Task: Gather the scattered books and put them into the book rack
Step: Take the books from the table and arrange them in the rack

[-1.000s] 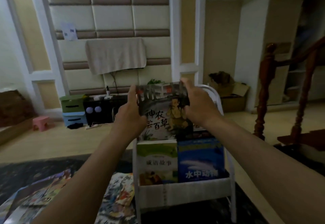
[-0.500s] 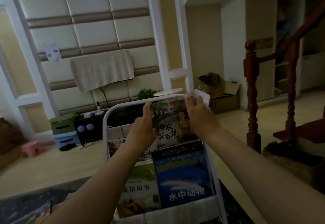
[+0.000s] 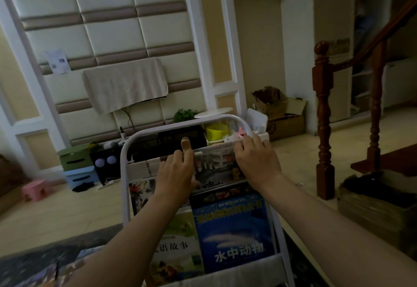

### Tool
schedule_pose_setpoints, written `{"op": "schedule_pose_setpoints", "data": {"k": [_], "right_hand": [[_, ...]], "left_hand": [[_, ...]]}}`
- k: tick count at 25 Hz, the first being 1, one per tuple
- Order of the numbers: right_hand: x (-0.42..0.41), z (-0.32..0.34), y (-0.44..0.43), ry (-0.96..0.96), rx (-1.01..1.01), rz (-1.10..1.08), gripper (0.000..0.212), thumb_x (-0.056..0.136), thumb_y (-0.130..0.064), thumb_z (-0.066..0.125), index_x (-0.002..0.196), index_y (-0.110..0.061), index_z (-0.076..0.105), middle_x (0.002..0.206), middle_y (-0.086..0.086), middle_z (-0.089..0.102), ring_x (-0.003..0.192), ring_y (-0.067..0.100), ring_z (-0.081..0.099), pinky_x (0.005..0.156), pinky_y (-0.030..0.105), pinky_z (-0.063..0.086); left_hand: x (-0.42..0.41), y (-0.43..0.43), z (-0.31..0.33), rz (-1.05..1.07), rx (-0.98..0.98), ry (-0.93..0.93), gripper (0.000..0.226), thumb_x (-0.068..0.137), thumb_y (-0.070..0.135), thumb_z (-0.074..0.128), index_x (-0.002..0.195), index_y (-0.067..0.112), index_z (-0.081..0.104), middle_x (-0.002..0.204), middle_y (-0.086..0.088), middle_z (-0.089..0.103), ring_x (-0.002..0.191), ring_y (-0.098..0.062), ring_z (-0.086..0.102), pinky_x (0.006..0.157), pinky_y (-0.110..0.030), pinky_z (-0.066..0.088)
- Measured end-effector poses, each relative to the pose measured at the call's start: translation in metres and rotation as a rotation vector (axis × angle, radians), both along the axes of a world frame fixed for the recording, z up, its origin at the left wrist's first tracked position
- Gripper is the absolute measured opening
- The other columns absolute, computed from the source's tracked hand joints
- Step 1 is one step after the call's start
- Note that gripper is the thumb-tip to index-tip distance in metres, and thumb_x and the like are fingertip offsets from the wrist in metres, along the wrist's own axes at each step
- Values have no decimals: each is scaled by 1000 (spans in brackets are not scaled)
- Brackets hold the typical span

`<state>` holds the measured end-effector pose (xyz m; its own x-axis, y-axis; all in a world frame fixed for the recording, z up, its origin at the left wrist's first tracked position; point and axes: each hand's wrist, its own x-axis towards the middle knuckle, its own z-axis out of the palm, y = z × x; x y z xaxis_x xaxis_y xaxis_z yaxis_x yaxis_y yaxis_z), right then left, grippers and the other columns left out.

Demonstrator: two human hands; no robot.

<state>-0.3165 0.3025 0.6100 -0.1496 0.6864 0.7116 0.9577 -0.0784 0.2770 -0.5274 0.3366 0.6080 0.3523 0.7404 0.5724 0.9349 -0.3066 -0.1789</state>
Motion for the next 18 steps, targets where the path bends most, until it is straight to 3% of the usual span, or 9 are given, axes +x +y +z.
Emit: {"op": "schedule_pose_setpoints", "data": {"k": [3, 6, 8, 15, 18], "right_hand": [[-1, 0, -2, -40, -9, 3, 9, 69, -3, 68, 77, -6, 68, 77, 17, 63, 74, 36, 59, 67, 44, 50], [-2, 0, -2, -91, -70, 22, 11, 63, -3, 77, 65, -8, 67, 74, 16, 63, 74, 35, 58, 71, 47, 50], [-3, 1, -2, -116, -114, 25, 14, 59, -5, 80, 61, -10, 67, 69, 13, 64, 72, 34, 60, 73, 48, 51], [-7, 3, 6, -117, -155, 58, 15, 67, -9, 79, 72, -13, 66, 73, 12, 68, 69, 32, 64, 74, 47, 52], [-8, 4, 10, -103, -168, 89, 17, 69, -8, 78, 81, -13, 67, 79, 12, 69, 72, 32, 66, 67, 41, 50]], "left_hand": [[-4, 2, -5, -23, -23, -8, 100, 81, 49, 72, 151, 12, 11, 124, -7, 48, 109, -26, 52, 86, -35, 47], [-9, 3, -6, -60, -42, 16, 77, 81, 46, 73, 141, 20, 32, 129, -6, 49, 112, -24, 53, 86, -34, 48], [-9, 3, -7, -87, -31, 9, 74, 80, 44, 75, 138, 21, 35, 129, -5, 51, 110, -24, 53, 85, -34, 48], [-11, 3, -10, -129, 14, 57, 86, 72, 39, 82, 143, 20, 37, 133, -6, 55, 115, -27, 56, 85, -39, 52], [-14, 4, -16, -140, 53, 117, 69, 70, 33, 83, 129, 18, 50, 122, -5, 59, 107, -26, 60, 75, -35, 55]]}}
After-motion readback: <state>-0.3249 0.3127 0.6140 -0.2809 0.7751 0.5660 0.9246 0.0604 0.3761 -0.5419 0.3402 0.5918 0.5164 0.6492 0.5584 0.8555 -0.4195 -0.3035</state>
